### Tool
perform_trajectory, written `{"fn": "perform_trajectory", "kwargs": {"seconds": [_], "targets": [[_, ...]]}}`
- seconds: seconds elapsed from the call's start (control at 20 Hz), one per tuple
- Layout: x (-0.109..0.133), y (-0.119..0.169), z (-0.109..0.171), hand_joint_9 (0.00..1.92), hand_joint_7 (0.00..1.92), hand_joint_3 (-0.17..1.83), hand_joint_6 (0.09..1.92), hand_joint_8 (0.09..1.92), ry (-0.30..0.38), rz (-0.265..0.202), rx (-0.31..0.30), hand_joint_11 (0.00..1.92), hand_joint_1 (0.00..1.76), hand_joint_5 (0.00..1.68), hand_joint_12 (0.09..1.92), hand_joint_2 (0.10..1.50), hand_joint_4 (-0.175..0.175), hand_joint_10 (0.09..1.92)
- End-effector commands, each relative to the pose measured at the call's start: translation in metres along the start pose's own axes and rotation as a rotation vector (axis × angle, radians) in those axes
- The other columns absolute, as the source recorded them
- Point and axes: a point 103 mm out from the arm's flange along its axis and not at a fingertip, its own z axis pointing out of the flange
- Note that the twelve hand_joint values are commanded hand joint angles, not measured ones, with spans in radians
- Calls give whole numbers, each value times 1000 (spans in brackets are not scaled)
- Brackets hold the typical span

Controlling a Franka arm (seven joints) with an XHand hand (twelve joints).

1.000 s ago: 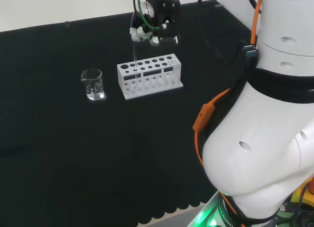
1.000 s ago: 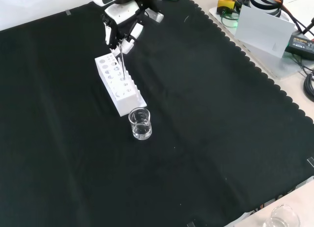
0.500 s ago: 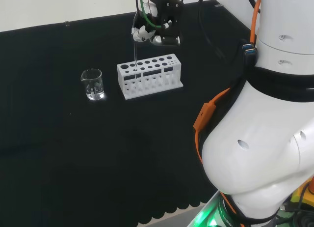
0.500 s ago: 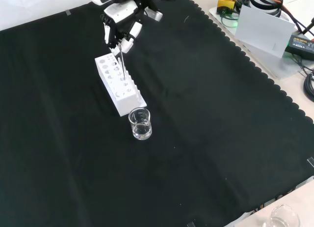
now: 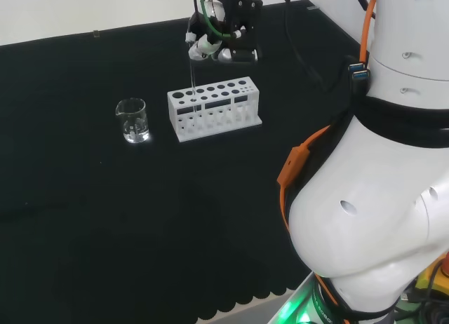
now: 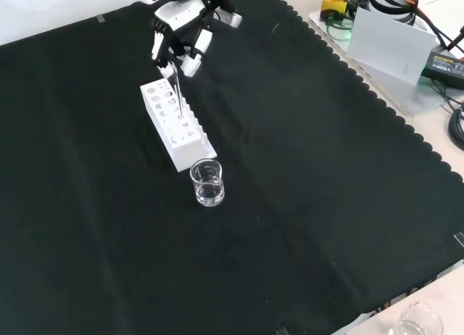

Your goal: Put the glass rod back on the white test tube rack.

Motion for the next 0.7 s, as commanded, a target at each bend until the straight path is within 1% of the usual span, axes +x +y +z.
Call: {"fn": "perform_trajectory", "kwargs": {"seconds": [0.05,0.45,0.7], "targets": [[3,0,1,1705,916,-175,942,684,-3,-3,0,1899,1232,569,590,949,-175,269],[6,0,-8,1716,893,-175,930,682,3,-2,-19,1899,1233,553,587,939,-175,248],[11,-1,-13,1718,885,-175,925,681,6,-6,-32,1899,1238,557,587,939,-175,239]]}}
